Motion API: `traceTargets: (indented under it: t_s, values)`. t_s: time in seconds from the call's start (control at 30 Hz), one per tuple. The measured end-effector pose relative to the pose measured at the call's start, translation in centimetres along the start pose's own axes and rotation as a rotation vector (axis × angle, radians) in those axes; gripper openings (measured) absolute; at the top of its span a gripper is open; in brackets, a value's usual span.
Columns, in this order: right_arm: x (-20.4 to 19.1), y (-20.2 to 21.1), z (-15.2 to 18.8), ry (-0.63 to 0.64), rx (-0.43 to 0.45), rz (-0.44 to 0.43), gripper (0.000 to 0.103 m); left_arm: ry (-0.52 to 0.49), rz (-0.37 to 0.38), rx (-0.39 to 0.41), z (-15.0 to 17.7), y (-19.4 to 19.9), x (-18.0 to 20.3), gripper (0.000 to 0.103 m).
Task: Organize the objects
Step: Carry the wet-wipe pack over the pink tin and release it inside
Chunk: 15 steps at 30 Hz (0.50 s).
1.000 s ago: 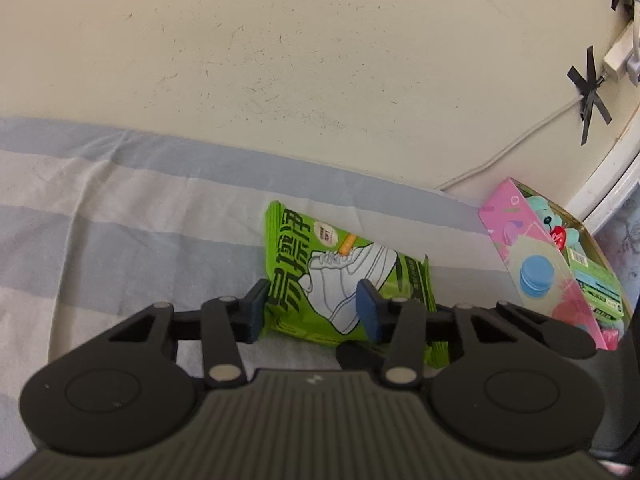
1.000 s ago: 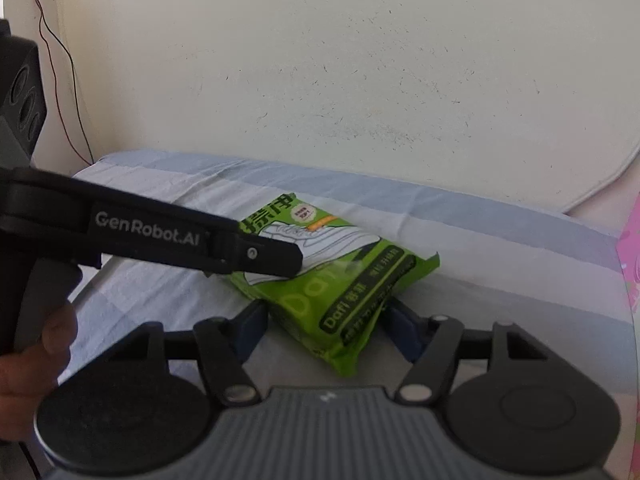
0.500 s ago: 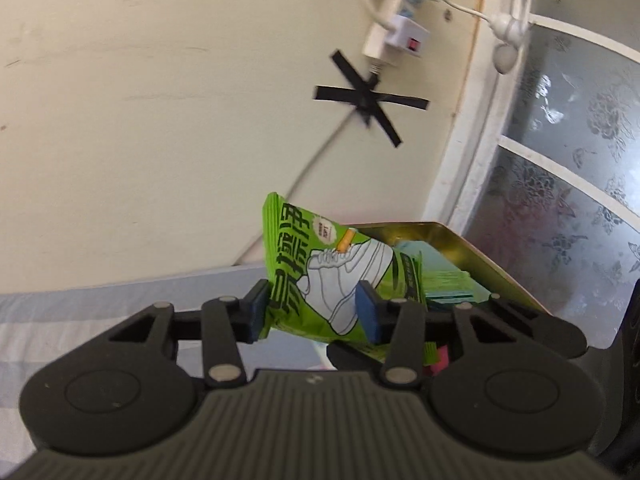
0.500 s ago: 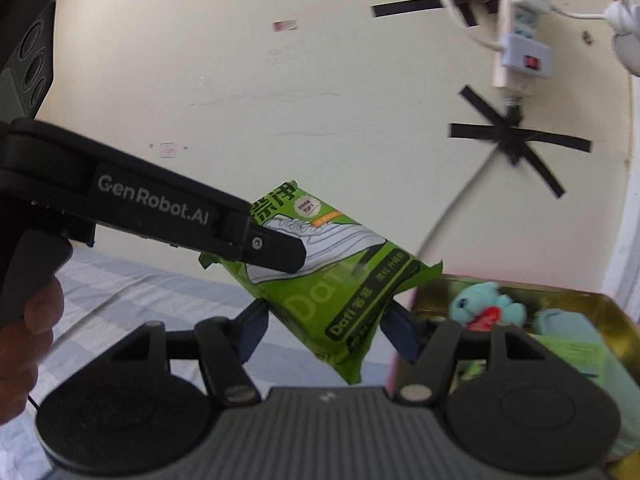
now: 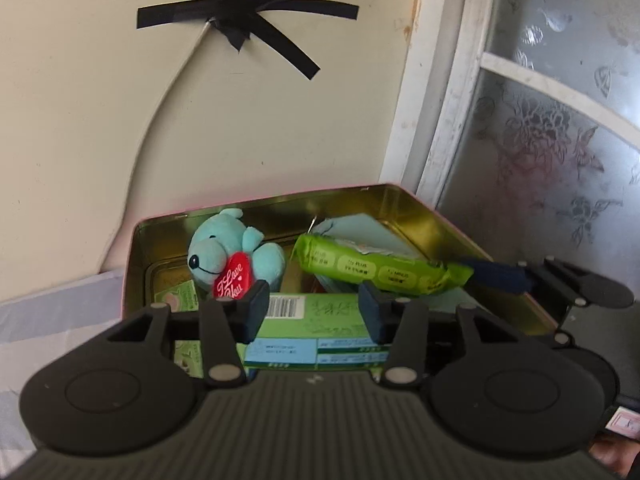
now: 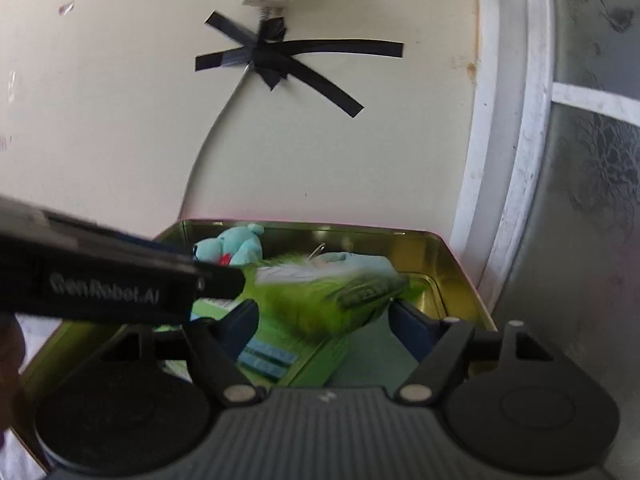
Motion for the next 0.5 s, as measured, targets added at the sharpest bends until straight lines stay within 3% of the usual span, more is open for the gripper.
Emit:
traceTargets:
  t_s: [0.1, 0.27, 0.5]
  values:
    - [0.9, 1.5, 1.0, -0.024, 0.053, -0.025, 0.085, -0.003, -0.027, 0.009, 0.3, 0.8, -0.5, 0.057]
    - [1.4, 4.8, 3.2, -0.090, 0.124, -0.070, 0.086, -0.032, -0.098, 0.067, 1.1, 3.8, -0.4, 0.061]
    - [2.0, 9.0, 5.5, -0.289, 0.187, -0.131, 0.087, -0.060, -0.197, 0.097, 4.3, 8.2, 0.4, 0.063]
Point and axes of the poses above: each gripper's, at about its wrist camera, not at the fingertips, and y roughly against the way its jaws point, x to its right, z to its underside, the point moved 2 cm from there along -y, roughly the way its jaws point, and after that the axes turned 6 degrees about -x, right-handed, at the moved point
